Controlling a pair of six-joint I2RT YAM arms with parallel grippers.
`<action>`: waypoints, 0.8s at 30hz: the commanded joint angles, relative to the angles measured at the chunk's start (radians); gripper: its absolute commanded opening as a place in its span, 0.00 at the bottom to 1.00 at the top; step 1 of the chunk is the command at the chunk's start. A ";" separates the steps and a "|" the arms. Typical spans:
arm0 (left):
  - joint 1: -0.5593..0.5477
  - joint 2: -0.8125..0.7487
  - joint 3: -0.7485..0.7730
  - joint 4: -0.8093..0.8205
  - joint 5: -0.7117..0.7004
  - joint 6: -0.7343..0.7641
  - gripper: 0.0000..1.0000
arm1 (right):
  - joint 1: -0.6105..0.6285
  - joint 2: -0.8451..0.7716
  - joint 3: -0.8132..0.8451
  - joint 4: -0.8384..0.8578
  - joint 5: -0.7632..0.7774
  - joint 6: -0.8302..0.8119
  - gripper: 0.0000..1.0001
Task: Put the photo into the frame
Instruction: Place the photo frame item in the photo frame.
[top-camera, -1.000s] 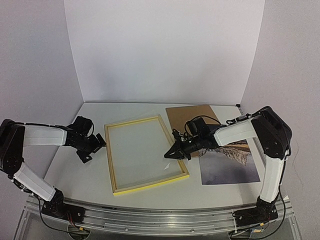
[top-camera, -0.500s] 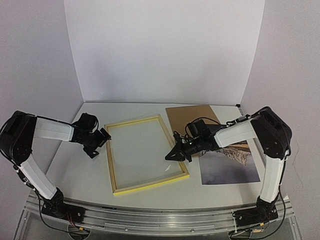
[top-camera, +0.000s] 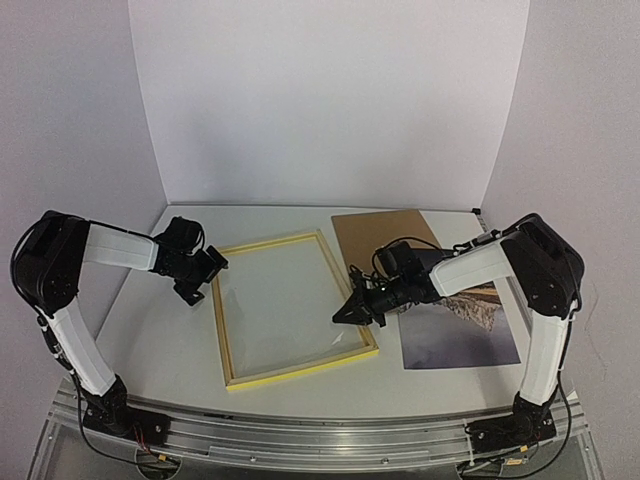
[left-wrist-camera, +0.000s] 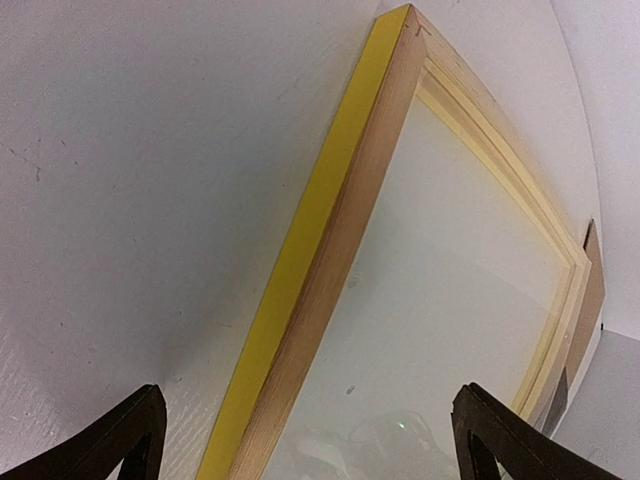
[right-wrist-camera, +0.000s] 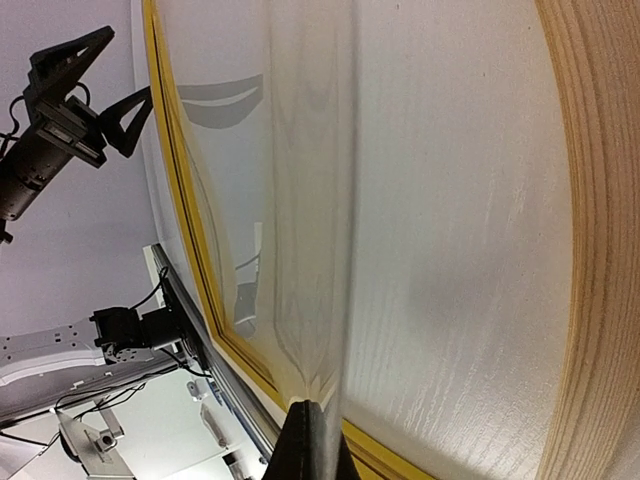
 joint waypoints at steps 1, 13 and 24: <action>0.011 0.054 0.071 0.023 0.013 0.020 1.00 | -0.003 -0.022 0.017 0.014 -0.096 0.012 0.00; 0.014 0.141 0.129 0.024 0.065 0.040 0.99 | -0.008 -0.009 0.061 0.018 -0.163 0.106 0.00; 0.014 0.187 0.136 0.032 0.117 0.057 1.00 | -0.008 0.043 0.097 0.064 -0.174 0.050 0.00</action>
